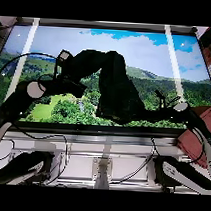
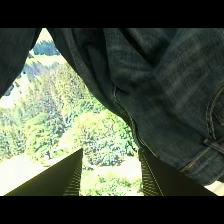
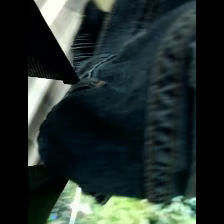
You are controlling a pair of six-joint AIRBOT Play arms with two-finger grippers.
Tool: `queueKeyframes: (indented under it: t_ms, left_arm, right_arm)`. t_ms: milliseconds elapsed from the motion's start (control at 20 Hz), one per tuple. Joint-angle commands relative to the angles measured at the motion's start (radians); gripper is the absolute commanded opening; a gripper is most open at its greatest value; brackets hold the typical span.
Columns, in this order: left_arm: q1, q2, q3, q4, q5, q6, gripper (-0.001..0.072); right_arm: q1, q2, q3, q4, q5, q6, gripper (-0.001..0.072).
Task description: Fold the clothes and pants, and hang the long-sleeved shirts on hangers.
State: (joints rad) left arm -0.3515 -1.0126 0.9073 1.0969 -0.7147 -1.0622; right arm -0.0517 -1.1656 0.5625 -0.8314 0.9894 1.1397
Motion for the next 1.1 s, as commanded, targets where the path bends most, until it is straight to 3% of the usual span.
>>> queueKeyframes:
  t_ms: [0, 50, 100, 150, 350, 650, 800, 950, 1000, 1050]
  left_arm:
    - [0.002, -0.016, 0.000, 0.003, -0.005, 0.000, 0.0374]
    - [0.002, -0.019, 0.000, 0.003, -0.005, 0.000, 0.0374]
    - [0.002, -0.023, 0.000, 0.003, -0.005, 0.001, 0.0374]
    - [0.002, -0.026, 0.000, 0.003, -0.005, 0.001, 0.0374]
    - [0.003, -0.034, 0.000, 0.004, -0.005, 0.001, 0.0374]
    - [0.011, -0.034, 0.000, 0.100, -0.005, 0.000, 0.0374]
    - [0.017, -0.034, 0.000, 0.100, -0.004, 0.001, 0.0374]
    - [0.017, -0.034, 0.000, 0.100, -0.004, 0.001, 0.0374]
    - [0.017, -0.034, 0.000, 0.100, -0.004, 0.001, 0.0374]
    - [0.017, -0.034, 0.000, 0.100, -0.005, 0.001, 0.0374]
  right_arm:
    - [0.079, -0.008, -0.004, 0.025, -0.142, 0.045, 0.0346]
    - [0.086, -0.008, -0.003, 0.024, -0.153, 0.045, 0.0147]
    - [0.085, -0.008, 0.002, 0.022, -0.157, 0.045, 0.0037]
    - [0.084, -0.007, 0.013, 0.013, -0.159, 0.045, 0.0031]
    - [0.083, -0.005, 0.135, -0.109, -0.163, 0.080, 0.0030]
    - [0.051, -0.005, 0.496, -0.765, -0.084, 0.358, 0.0030]
    - [-0.077, -0.005, 0.664, -0.874, -0.074, 0.372, 0.0030]
    - [-0.249, -0.006, 0.722, -0.869, -0.180, 0.430, 0.0031]
    - [-0.293, -0.006, 0.721, -0.843, -0.207, 0.435, 0.0059]
    - [-0.328, -0.006, 0.721, -0.821, -0.209, 0.435, 0.0250]
